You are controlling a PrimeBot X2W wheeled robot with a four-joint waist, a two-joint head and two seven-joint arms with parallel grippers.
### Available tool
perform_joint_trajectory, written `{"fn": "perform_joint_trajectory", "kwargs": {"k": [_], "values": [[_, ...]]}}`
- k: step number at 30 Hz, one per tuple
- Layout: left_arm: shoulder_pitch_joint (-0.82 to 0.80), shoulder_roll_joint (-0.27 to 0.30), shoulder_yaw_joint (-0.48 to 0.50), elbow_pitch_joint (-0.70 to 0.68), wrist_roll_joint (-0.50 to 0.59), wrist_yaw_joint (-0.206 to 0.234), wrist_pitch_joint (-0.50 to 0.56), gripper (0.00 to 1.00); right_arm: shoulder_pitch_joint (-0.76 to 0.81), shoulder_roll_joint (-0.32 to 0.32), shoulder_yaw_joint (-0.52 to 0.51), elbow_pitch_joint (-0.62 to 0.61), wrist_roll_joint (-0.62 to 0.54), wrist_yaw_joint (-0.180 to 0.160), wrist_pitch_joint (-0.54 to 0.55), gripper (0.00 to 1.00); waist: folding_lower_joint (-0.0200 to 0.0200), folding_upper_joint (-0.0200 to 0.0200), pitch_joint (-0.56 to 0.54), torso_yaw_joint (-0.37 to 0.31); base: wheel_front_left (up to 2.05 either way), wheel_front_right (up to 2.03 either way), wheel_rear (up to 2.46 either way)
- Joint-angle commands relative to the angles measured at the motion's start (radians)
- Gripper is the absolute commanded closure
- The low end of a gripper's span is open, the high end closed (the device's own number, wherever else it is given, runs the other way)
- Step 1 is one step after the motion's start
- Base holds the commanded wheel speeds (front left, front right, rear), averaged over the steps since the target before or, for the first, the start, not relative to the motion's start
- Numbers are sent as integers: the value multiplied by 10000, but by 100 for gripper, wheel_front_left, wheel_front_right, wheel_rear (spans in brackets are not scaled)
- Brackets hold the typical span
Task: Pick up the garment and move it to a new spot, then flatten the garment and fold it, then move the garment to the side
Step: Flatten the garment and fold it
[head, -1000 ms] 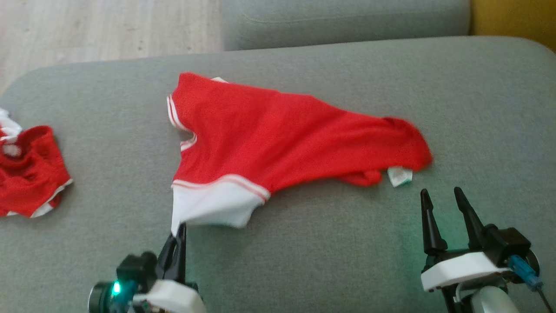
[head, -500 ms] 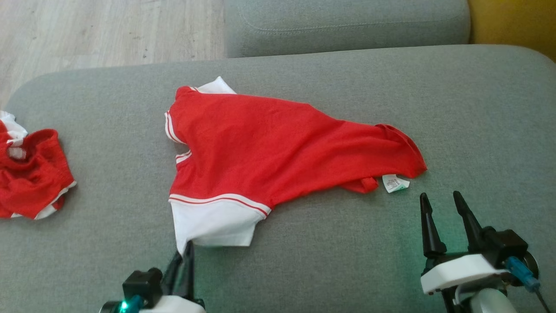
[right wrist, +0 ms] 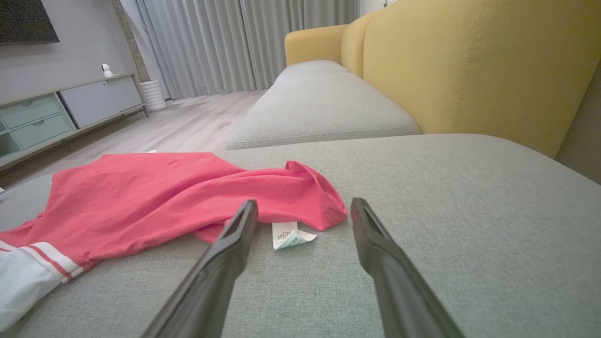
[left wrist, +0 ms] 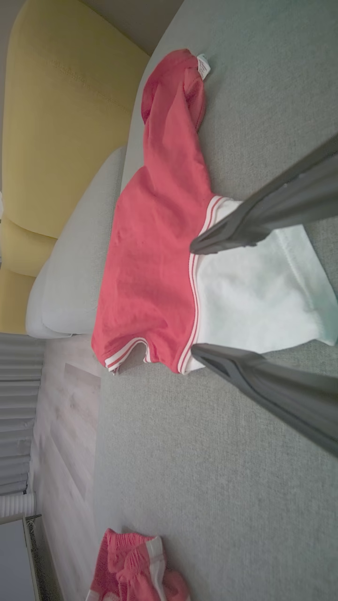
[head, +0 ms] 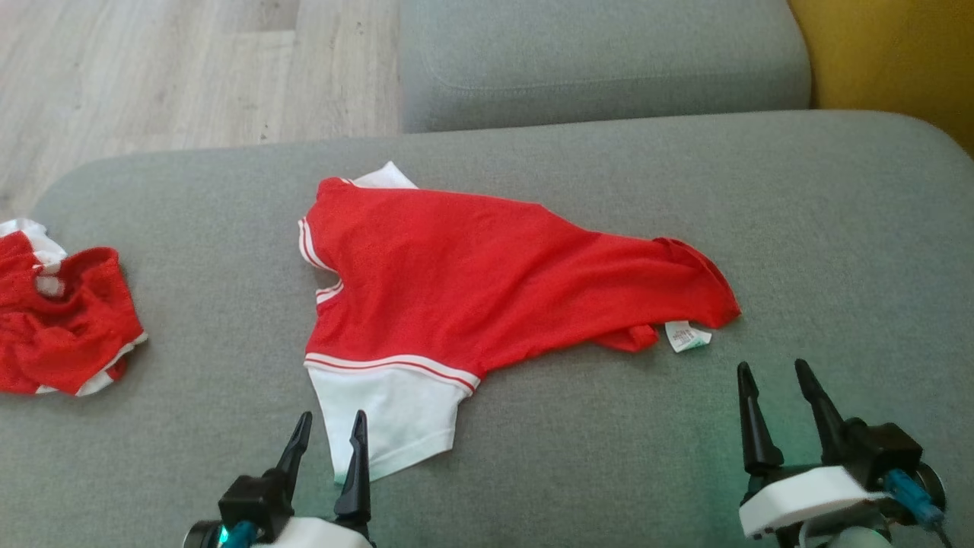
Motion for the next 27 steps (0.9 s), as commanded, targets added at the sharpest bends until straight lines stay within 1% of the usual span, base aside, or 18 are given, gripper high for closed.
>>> {"fn": "perform_joint_trajectory", "kwargs": {"k": [1, 12, 27], "values": [[-367, 5, 249, -247, -11, 17, -132, 0, -287, -56, 283, -318, -21, 39, -109, 0, 0, 0, -86, 37, 0, 0, 0], [-78, -30, 279, -220, -32, 65, -315, 0, -296, -56, 707, -406, 97, 39, -109, 0, 0, 0, -570, 141, 0, 0, 0], [79, 46, 460, -189, -127, 255, -381, 0, -362, -56, 888, -376, 166, 39, -109, 0, 0, 0, -608, 148, 0, 0, 0]]}}
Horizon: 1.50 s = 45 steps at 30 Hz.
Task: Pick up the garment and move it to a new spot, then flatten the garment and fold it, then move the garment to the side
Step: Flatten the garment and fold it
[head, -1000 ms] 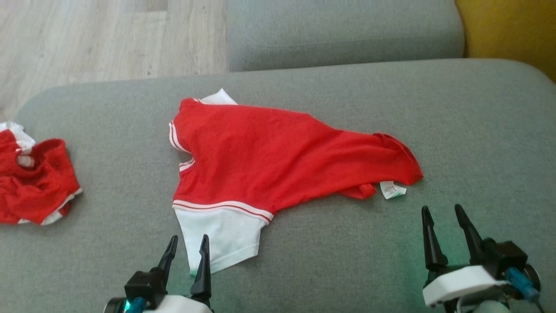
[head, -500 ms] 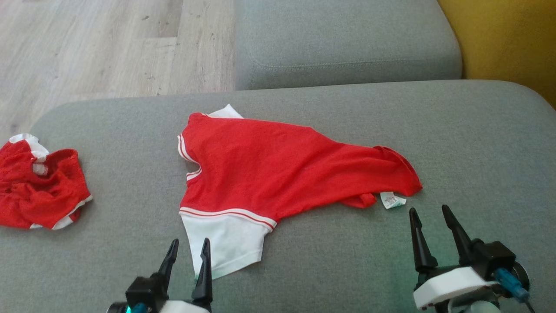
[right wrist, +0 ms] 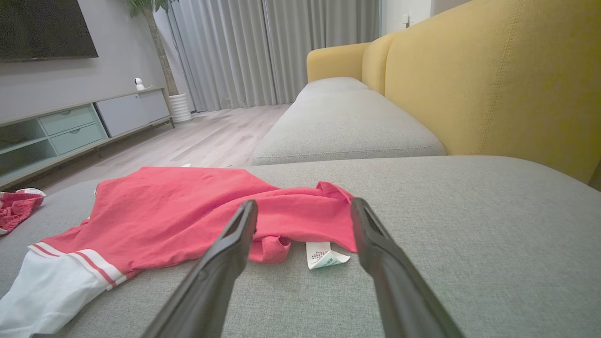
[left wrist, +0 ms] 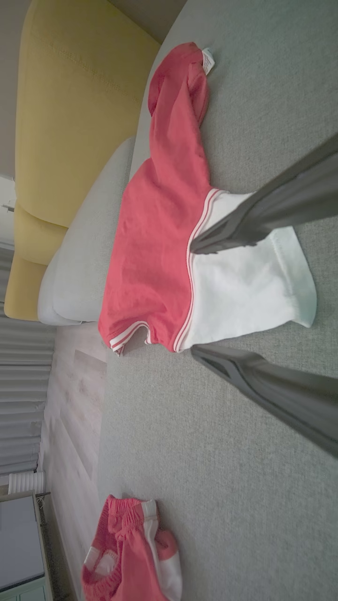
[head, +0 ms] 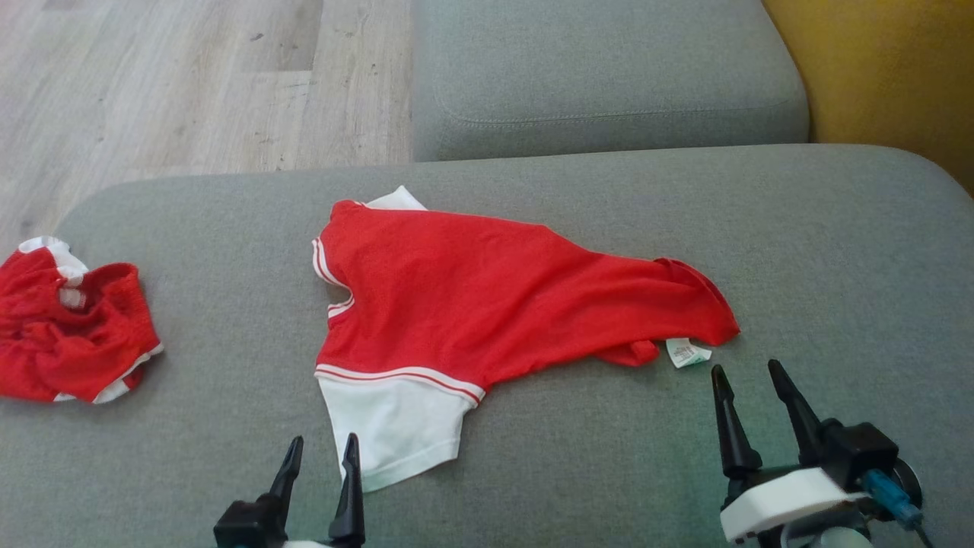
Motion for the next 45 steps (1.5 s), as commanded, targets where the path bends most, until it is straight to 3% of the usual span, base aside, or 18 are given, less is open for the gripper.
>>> {"fn": "perform_joint_trajectory", "kwargs": {"k": [1, 9, 19, 27, 28, 30, 32, 33, 45], "values": [[-381, 68, 388, -285, -60, 81, -124, 0, -360, -56, 258, -322, 63, 39, -109, 0, 0, 0, 10, -5, 0, 0, 0], [-264, 71, 286, 106, -288, 264, 686, 0, -383, -56, 220, -343, 38, 39, -109, 0, 0, 0, 211, -37, 0, 0, 0], [-777, -59, 228, 1052, -745, -62, 1423, 0, -567, -56, 302, -289, -48, 39, -109, 0, 0, 0, 684, -352, 0, 0, 0], [-1299, -273, 156, 1730, -914, -411, 1366, 0, -702, -56, 159, -263, -195, 39, -109, 0, 0, 0, 1171, -570, 0, 0, 0], [-1358, -319, 123, 1779, -922, -455, 1360, 7, -732, -56, 130, -226, -210, 39, -109, 0, 0, 0, 1232, -565, 0, 0, 0], [-1473, -408, 43, 1872, -919, -524, 1357, 50, -829, -56, 47, -143, -257, 39, -109, 0, 0, 0, 1348, -533, 0, 0, 0], [-1589, -483, -15, 1928, -909, -578, 1323, 76, -997, -56, -149, 54, -234, 39, -94, 0, 0, 0, 1467, -483, 0, 0, 0], [-1647, -514, -34, 1940, -906, -607, 1288, 97, -1132, -56, -273, 188, -235, 39, -40, 0, 0, 0, 1529, -445, 0, 0, 0], [-2115, -481, -77, 1238, -632, -508, 662, 100, -3582, -56, -2074, 2532, -1031, 39, 1718, 0, 0, 0, 2308, 405, 0, 0, 0]]}}
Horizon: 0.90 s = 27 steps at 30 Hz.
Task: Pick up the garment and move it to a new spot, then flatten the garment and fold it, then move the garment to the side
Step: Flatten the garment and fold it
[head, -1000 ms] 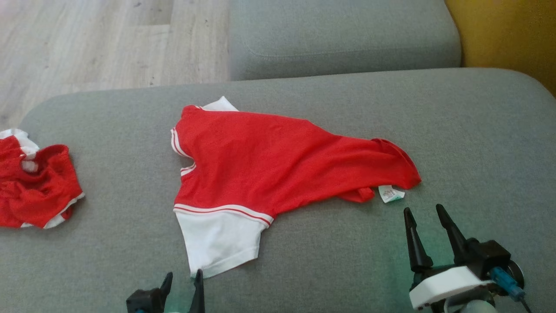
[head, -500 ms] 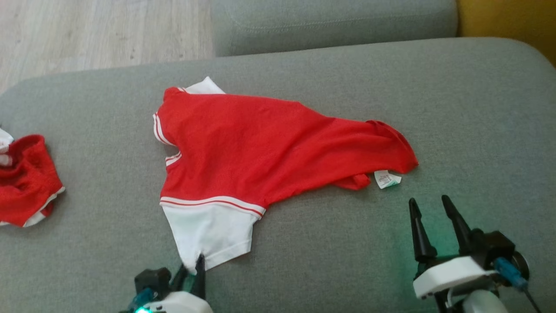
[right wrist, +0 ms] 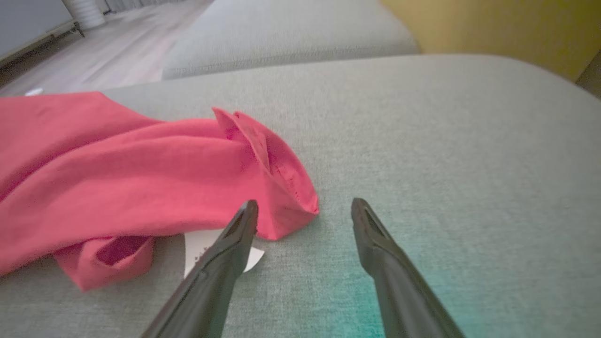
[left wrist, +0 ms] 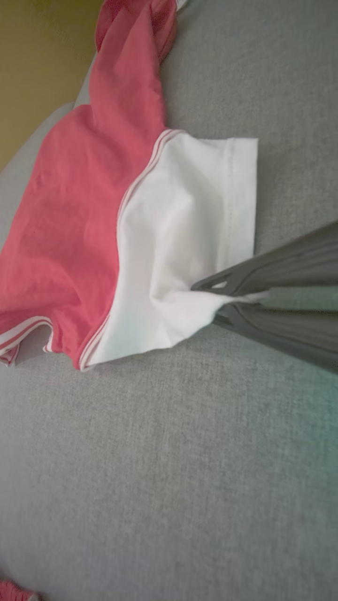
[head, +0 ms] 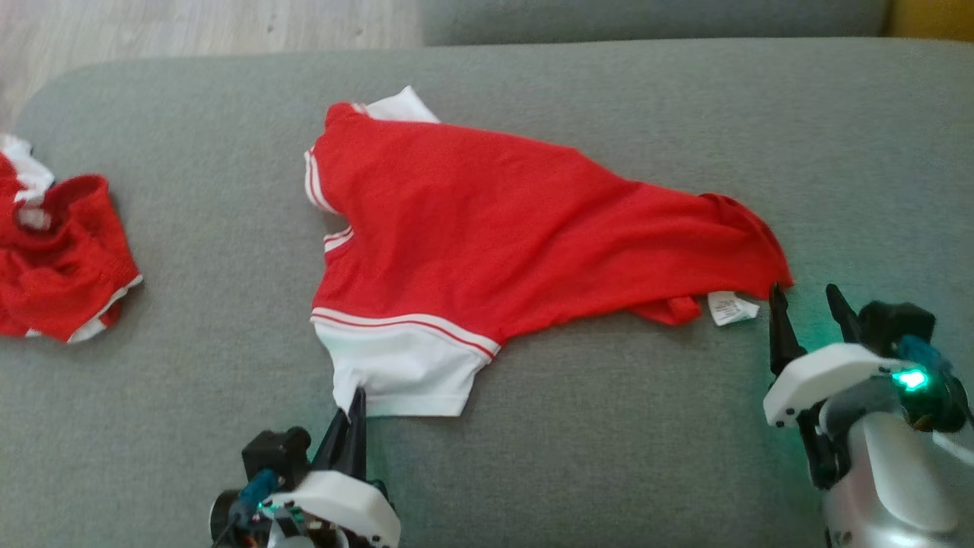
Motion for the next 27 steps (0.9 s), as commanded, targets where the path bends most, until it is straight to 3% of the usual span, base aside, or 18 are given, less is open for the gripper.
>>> {"fn": "perform_joint_trajectory", "kwargs": {"k": [1, 10, 11, 12, 13, 14, 15, 19, 21, 27], "values": [[-433, 110, 245, -390, 146, 69, -129, 100, -553, -54, 89, 60, -150, 39, 195, 0, -1, 0, 202, 214, 0, 0, 0], [-514, 196, 188, -988, 276, 235, -204, 100, -1628, -54, -422, 1545, -409, 39, 859, 0, -1, 0, 557, 497, 0, 0, 0], [-511, 216, 191, -1051, 284, 252, -217, 100, -1707, -54, -479, 1658, -399, 39, 906, 23, -1, 0, 574, 499, 0, 0, 0], [-519, 240, 198, -1117, 296, 262, -241, 100, -1784, -54, -524, 1768, -344, 39, 958, 59, -1, 0, 589, 494, 0, 0, 0], [-534, 259, 205, -1194, 310, 268, -272, 100, -1855, -54, -556, 1872, -246, 39, 1005, 79, -1, 0, 596, 482, 0, 0, 0], [-534, 259, 205, -1194, 310, 268, -272, 100, -1855, -54, -556, 1872, -246, 39, 1005, 79, -1, 0, 596, 482, 0, 0, 0], [-548, 275, 205, -1276, 316, 259, -295, 100, -1920, -54, -551, 1978, -101, 39, 1061, 100, -1, 0, 596, 465, 0, 0, 0], [-646, 359, 300, -1725, 313, 204, -459, 100, -2091, -54, -216, 2240, 814, 39, 1191, 100, -1, 0, 490, 339, 0, 0, 0], [-785, 441, 468, -2259, 216, 122, -545, 100, -2083, -54, 303, 2148, 1887, 39, 1252, 100, -1, 0, 286, 219, 0, 0, 0], [-1245, 970, 926, -3760, 56, 43, -334, 100, -1613, -54, 1495, 840, 4090, 39, 1712, 100, -1, 0, -394, -46, 0, 0, 0]]}}
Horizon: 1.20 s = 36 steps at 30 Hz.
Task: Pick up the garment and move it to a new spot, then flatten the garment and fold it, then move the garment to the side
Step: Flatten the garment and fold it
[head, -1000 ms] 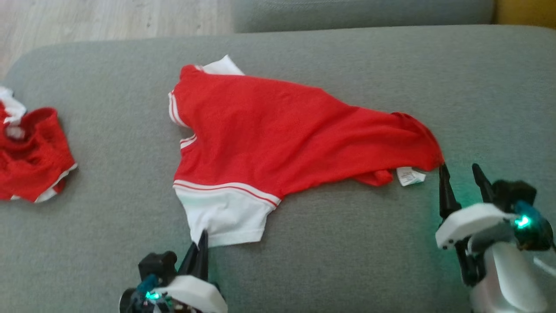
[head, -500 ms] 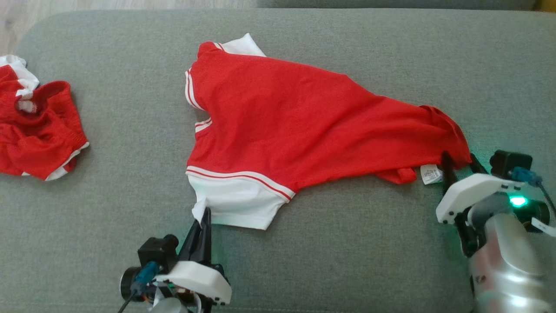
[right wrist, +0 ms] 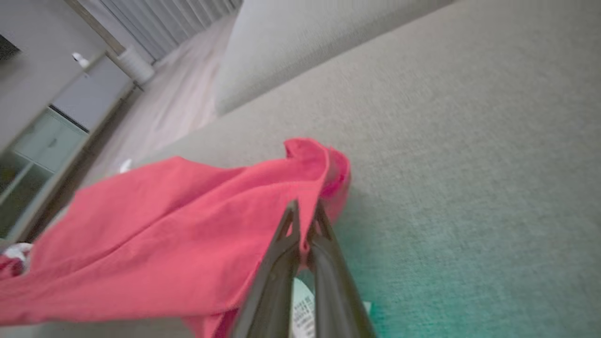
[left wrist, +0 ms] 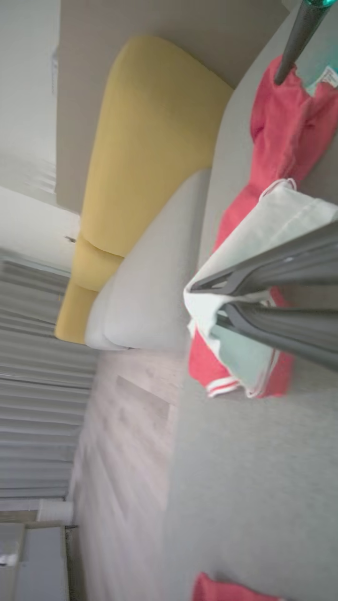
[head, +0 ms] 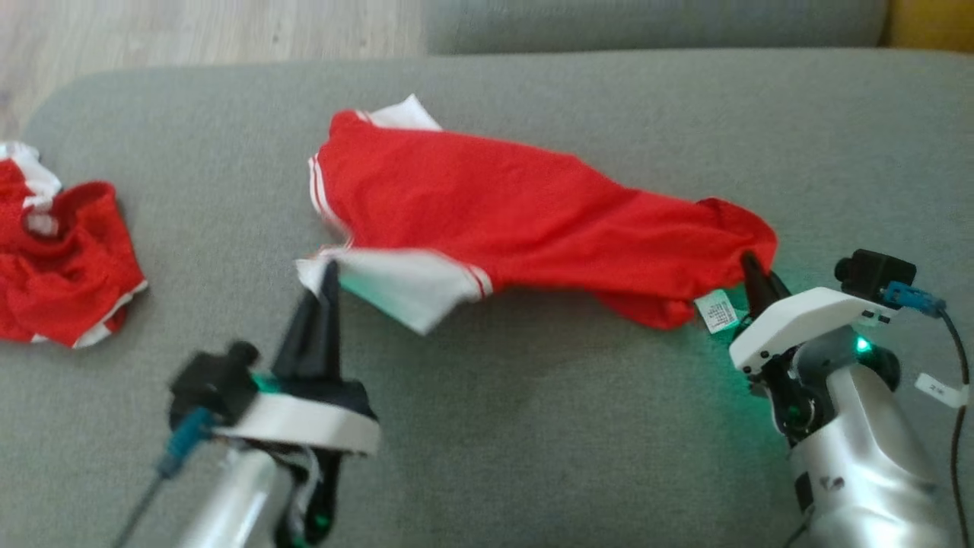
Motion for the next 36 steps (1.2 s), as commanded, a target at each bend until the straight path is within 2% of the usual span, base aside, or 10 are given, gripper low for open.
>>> {"fn": "perform_joint_trajectory", "kwargs": {"k": [1, 7, 15, 19, 24, 27, 31, 36], "values": [[-545, 295, 514, -535, -72, 25, 21, 100, -33, -20, 356, -564, 204, 39, 45, 100, 0, 0, -328, -154, 0, 0, 0], [-1234, 1096, 1207, -2487, -156, 230, 738, 100, 721, -42, 695, -3297, 1186, 39, 547, 100, 0, 0, -1300, -425, 0, 0, 0], [-2853, 2328, 2171, -4923, -79, 482, 2168, 100, 1250, -63, 192, -7503, 1693, 39, 1698, 100, 0, 0, -1915, -776, 0, 0, 0], [-3969, 2842, 2478, -5668, -63, 441, 2918, 100, 1384, -50, -327, -9403, 1729, 39, 2332, 100, 0, 0, -1999, -957, 0, 0, 0], [-5174, 3153, 2453, -5934, -182, 301, 3799, 100, 1421, -30, -928, -11300, 1434, 39, 3065, 100, 0, 0, -1880, -1183, 0, 0, 0], [-5632, 3101, 2281, -5637, -341, 233, 4165, 100, 1366, -25, -1270, -11864, 1041, 39, 3573, 100, 0, 0, -1665, -1265, 0, 0, 0], [-5896, 3053, 2007, -5050, -391, 60, 4349, 100, 1156, -23, -1421, -11861, 751, 39, 3939, 100, 0, 0, -1299, -1320, 0, 0, 0], [-6597, 2919, 1683, -3950, -343, -222, 4431, 100, 51, -22, -1107, -10880, 256, 39, 4389, 100, 0, 0, -12, -1467, 0, 0, 0]]}}
